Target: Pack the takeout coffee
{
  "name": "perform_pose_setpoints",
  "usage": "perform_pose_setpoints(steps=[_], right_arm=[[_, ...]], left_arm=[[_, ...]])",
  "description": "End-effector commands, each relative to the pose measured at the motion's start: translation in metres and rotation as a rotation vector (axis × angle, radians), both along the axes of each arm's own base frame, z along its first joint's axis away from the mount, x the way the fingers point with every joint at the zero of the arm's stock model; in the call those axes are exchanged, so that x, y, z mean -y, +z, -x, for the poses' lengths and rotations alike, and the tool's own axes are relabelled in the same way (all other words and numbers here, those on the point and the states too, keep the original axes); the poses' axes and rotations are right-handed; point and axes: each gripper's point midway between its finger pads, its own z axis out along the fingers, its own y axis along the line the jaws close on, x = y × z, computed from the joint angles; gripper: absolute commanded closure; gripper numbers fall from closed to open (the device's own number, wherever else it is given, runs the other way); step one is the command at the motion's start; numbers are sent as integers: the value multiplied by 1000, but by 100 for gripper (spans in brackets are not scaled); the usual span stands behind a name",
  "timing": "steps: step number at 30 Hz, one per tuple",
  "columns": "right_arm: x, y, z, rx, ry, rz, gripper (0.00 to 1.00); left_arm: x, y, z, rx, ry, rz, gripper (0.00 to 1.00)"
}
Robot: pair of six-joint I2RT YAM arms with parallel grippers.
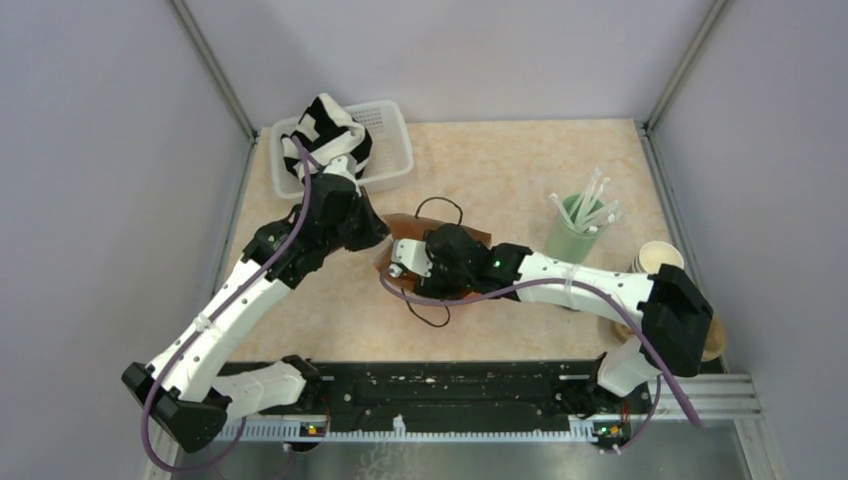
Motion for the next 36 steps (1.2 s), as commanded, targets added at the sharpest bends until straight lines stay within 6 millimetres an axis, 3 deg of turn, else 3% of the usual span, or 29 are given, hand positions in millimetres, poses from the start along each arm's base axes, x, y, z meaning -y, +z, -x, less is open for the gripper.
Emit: perform_pose_setpoints(steps=[1,12,15,21,25,29,36], right_arm=[[65,-49,-5,69,-138,326,61],[67,-54,10,74,-105,367,59],[65,-44,12,99,-86,361,59],[56,-16,-7,272,-60,289,56],[45,-24,-11,302,-17,260,55],[50,-30,-21,342,-61,279,54],[47,0,-29,383,-118,197,50]], left_arm=[[0,3,1,13,-3,21,100],[7,14,2,26,-32,49,100],[8,9,2,7,-40,42,100],[10,-4,6,-28,-53,36,100],[11,-8,8,-40,-65,32,100],[12,-9,9,-45,-73,30,100],[12,1,5,-13,-88,12,100]])
